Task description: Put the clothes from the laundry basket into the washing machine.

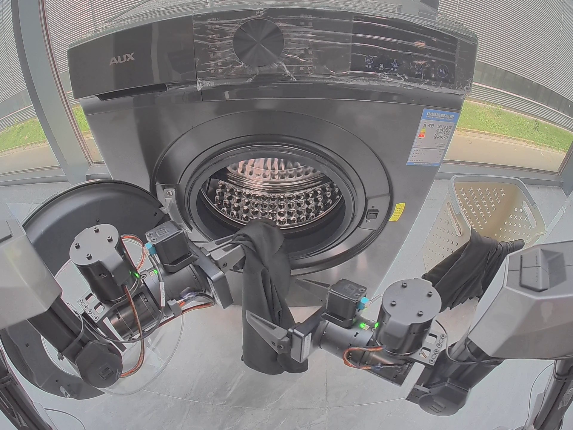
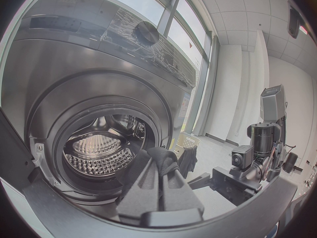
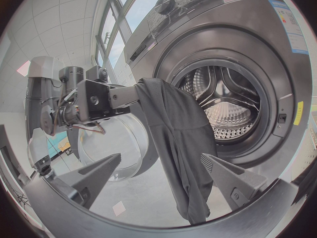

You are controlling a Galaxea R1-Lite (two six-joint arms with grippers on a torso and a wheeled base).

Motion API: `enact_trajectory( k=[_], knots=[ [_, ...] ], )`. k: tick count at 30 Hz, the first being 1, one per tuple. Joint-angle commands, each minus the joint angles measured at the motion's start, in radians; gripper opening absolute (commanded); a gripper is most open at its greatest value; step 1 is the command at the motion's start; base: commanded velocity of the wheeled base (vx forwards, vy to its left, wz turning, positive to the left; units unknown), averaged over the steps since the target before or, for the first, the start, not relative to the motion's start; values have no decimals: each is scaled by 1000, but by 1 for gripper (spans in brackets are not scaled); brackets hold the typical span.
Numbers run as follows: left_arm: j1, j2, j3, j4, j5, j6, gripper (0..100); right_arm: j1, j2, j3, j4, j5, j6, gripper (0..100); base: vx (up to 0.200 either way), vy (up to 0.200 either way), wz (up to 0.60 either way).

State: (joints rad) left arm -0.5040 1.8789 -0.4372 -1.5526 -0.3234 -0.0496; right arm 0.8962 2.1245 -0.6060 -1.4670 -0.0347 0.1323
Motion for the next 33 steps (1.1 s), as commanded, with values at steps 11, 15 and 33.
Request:
enact_trajectory(
  k=[11,15,33],
  knots=[
    [-33,-24,-44,-3,49,-18,0,-65,219,-327,71,-70,-13,100,0,0,0],
    [-45,-34,-48,-3,49,-41,0,-89,233,-379,74,-83,-10,100,0,0,0],
    [71,42,-71,-1,46,-55,0,-45,23,-181,54,-99,0,0,0,0,0]
  ],
)
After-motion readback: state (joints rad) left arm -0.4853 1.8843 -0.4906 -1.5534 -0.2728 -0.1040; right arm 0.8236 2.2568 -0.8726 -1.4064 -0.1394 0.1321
